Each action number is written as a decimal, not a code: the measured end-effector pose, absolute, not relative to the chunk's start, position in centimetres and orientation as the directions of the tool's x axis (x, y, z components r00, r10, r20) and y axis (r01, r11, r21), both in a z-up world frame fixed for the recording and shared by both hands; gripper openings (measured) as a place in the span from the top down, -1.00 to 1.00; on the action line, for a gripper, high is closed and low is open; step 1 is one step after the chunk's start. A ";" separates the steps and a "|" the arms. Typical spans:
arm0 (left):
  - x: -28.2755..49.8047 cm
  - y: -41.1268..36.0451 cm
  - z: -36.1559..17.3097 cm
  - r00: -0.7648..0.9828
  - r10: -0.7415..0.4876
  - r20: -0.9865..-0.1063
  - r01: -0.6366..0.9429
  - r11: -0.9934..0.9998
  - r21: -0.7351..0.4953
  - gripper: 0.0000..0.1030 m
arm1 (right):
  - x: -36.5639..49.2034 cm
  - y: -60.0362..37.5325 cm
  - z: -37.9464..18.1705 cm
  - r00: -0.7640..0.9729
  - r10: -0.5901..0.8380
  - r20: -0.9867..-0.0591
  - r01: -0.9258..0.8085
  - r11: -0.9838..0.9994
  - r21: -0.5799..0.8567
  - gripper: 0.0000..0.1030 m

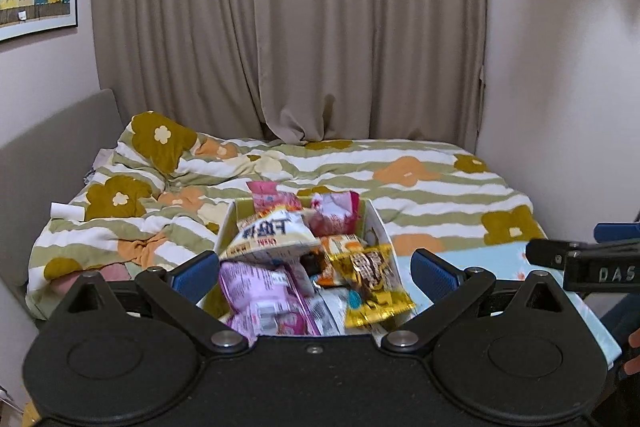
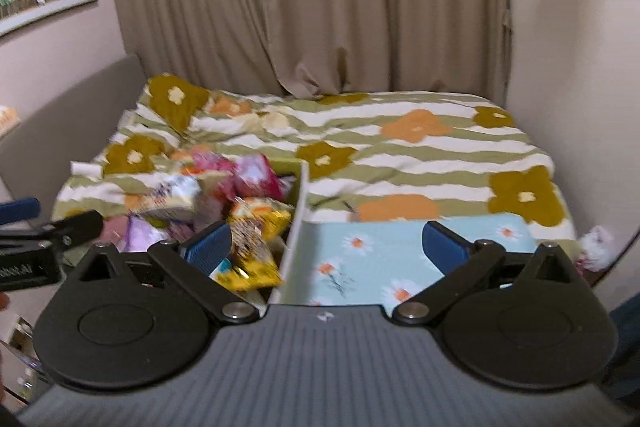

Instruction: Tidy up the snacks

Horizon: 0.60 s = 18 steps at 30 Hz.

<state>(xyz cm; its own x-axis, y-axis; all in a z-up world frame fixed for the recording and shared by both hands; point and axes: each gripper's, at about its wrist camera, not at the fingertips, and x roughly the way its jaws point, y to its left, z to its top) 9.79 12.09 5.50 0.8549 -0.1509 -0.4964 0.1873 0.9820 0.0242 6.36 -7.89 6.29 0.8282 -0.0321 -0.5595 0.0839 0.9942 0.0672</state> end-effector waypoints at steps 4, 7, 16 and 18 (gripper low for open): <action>8.1 11.4 4.7 0.847 -0.152 -0.509 0.199 0.979 0.040 -1.00 | 4.7 -7.9 4.8 0.799 -0.094 -0.594 0.108 0.994 -0.012 -1.00; 7.0 10.9 4.0 0.843 -0.152 -0.515 0.209 0.976 0.054 -1.00 | 3.3 -8.7 3.6 0.773 -0.087 -0.628 0.123 0.992 0.014 -1.00; 5.1 10.1 2.2 0.822 -0.146 -0.551 0.215 0.975 0.062 -1.00 | 1.1 -10.4 1.8 0.725 -0.113 -0.680 0.182 0.983 0.031 -1.00; 4.8 9.9 2.2 0.823 -0.143 -0.549 0.211 0.975 0.062 -1.00 | 0.8 -10.5 1.6 0.722 -0.116 -0.683 0.186 0.982 0.030 -1.00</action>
<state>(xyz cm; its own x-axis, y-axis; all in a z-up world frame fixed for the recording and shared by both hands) 4.76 9.94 2.22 0.8233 -0.1433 -0.5492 0.2114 0.9754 0.0625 0.84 -10.52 1.62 0.7217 -0.1156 -0.6825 0.1857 0.9821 0.0300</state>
